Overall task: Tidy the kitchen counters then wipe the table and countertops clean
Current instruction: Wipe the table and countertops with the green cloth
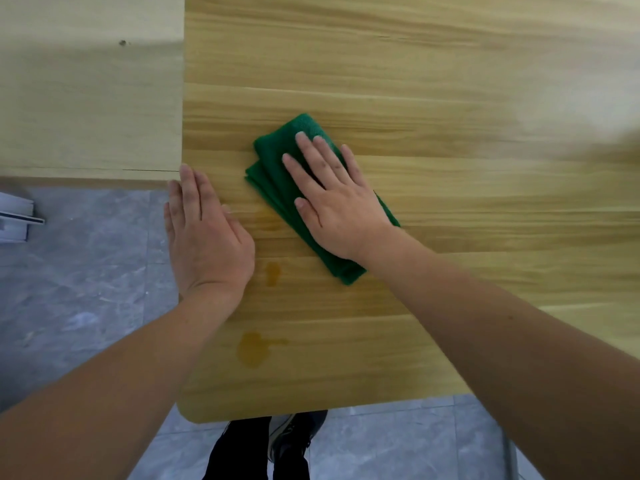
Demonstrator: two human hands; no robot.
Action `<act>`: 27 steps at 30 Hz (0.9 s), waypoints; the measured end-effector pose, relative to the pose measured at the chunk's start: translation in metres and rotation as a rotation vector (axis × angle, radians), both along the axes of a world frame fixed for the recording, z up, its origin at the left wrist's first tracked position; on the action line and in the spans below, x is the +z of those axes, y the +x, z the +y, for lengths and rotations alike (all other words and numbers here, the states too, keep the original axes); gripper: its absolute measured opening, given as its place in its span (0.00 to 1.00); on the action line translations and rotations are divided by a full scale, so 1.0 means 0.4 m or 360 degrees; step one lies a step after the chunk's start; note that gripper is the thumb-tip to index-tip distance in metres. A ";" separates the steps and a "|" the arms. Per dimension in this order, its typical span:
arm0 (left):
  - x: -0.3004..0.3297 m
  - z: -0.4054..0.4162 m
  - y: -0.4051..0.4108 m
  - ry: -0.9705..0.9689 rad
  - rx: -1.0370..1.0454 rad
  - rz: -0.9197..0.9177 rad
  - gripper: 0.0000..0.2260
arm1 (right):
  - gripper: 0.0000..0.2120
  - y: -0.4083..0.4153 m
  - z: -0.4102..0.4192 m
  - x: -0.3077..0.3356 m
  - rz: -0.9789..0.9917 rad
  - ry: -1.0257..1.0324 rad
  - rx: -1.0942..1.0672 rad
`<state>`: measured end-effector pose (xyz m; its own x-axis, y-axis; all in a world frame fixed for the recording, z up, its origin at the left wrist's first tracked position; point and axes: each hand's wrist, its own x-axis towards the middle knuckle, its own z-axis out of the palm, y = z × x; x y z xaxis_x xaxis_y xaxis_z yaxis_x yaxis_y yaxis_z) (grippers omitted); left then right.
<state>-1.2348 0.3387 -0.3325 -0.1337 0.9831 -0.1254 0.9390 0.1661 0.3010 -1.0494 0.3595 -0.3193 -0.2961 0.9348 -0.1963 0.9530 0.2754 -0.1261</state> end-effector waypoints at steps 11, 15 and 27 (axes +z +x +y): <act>-0.004 0.002 -0.010 0.0028 -0.0002 -0.0096 0.26 | 0.28 -0.037 0.096 -0.012 0.0009 -0.0017 0.0021; -0.007 0.003 -0.016 0.0055 -0.0001 -0.0174 0.28 | 0.28 -0.048 0.148 -0.008 -0.0067 -0.0027 0.0221; 0.024 -0.032 -0.074 -0.0063 0.0000 -0.0529 0.24 | 0.29 -0.081 0.123 -0.013 0.0102 -0.0111 -0.0514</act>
<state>-1.2644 0.3259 -0.3229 -0.0789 0.9765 -0.2004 0.7907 0.1838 0.5840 -1.0819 0.4087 -0.3244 -0.0007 0.9673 -0.2538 0.9792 -0.0509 -0.1966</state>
